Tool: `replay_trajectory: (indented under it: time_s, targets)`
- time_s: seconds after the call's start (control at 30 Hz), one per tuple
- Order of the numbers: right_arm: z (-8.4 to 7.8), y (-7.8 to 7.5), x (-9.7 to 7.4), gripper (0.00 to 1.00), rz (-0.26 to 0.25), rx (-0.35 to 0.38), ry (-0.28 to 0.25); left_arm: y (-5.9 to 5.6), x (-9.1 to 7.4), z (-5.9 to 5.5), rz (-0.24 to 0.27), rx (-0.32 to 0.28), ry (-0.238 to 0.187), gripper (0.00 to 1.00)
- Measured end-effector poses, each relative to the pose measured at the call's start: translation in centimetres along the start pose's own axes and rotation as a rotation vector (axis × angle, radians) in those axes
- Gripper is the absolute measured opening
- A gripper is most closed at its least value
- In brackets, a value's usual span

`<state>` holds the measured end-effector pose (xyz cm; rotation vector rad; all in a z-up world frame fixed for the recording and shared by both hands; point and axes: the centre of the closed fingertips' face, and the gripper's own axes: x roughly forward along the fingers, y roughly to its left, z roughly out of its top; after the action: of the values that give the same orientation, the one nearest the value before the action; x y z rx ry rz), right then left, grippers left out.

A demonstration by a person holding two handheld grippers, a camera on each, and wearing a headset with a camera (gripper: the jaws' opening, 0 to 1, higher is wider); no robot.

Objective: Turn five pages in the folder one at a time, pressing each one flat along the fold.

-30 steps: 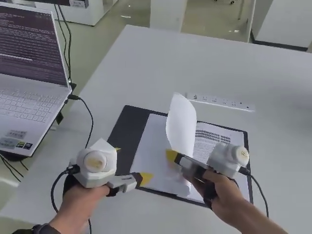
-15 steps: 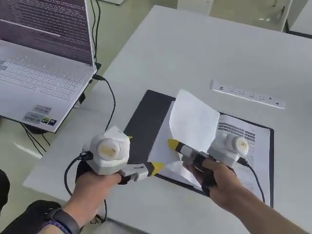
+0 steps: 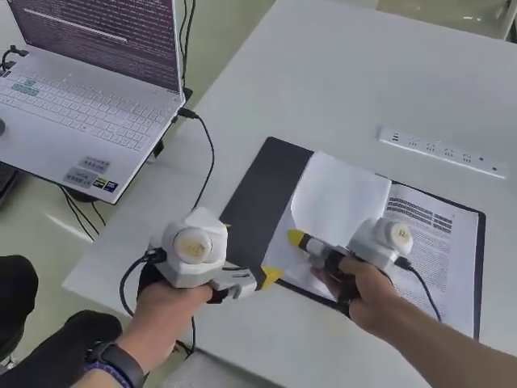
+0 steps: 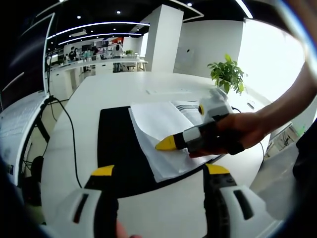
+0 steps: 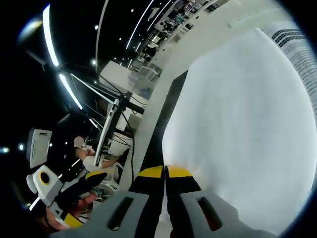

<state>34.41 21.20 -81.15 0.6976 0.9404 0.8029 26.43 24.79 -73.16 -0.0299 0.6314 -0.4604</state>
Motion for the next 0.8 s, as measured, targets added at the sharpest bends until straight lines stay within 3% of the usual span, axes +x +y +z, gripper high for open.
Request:
replay_trajectory:
  time_s: [0.1,0.2,0.3,0.5,0.67,0.8]
  targets:
    - [-0.6,-1.0,0.3,0.0,-0.038,0.015,0.012,-0.1,-0.1,0.1,-0.002,-0.002,-0.004,0.7]
    - [-0.5,-1.1,0.4,0.0,-0.043,0.067,0.0,0.0,-0.1,0.0,-0.001,-0.003,-0.001,0.7]
    - [-0.5,-0.8,0.3,0.0,-0.061,0.025,-0.009,0.1,-0.1,0.0,-0.001,-0.003,0.0,0.7]
    - [-0.6,-0.5,0.1,0.0,-0.066,0.015,-0.017,-0.1,0.2,0.2,-0.01,0.003,0.0,0.7]
    - [-0.6,0.4,0.1,0.11,-0.007,0.048,-0.002,-0.6,0.4,0.3,-0.026,0.016,0.008,0.7]
    - [-0.6,1.0,0.0,0.17,0.003,0.034,0.003,-1.1,0.4,0.2,-0.043,0.03,0.015,0.7]
